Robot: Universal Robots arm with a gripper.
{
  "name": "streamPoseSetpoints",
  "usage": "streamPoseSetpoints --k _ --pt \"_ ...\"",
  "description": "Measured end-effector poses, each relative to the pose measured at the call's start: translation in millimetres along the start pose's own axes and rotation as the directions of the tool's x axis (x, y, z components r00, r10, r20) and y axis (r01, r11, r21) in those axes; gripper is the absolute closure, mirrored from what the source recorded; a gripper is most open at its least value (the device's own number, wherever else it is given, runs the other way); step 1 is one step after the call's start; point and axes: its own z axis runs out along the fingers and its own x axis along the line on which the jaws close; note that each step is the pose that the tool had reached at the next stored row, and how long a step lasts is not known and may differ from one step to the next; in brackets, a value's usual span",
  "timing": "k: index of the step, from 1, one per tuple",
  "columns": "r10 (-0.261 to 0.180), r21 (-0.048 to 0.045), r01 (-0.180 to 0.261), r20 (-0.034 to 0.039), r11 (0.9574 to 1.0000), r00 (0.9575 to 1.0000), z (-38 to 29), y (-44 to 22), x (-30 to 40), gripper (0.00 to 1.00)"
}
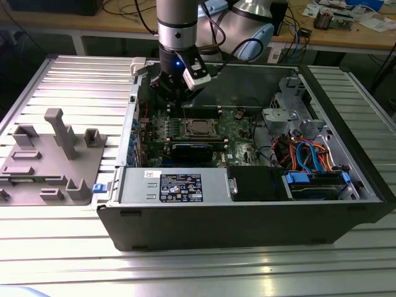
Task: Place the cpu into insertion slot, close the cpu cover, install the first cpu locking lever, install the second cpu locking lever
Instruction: 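Install the first cpu locking lever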
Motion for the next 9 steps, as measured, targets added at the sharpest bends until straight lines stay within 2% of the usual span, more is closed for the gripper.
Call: streamPoseSetpoints --k 9 --pt "-0.002 -0.0001 0.002 0.0001 1.0000 1.0000 -0.1 4.2 1.2 0.89"
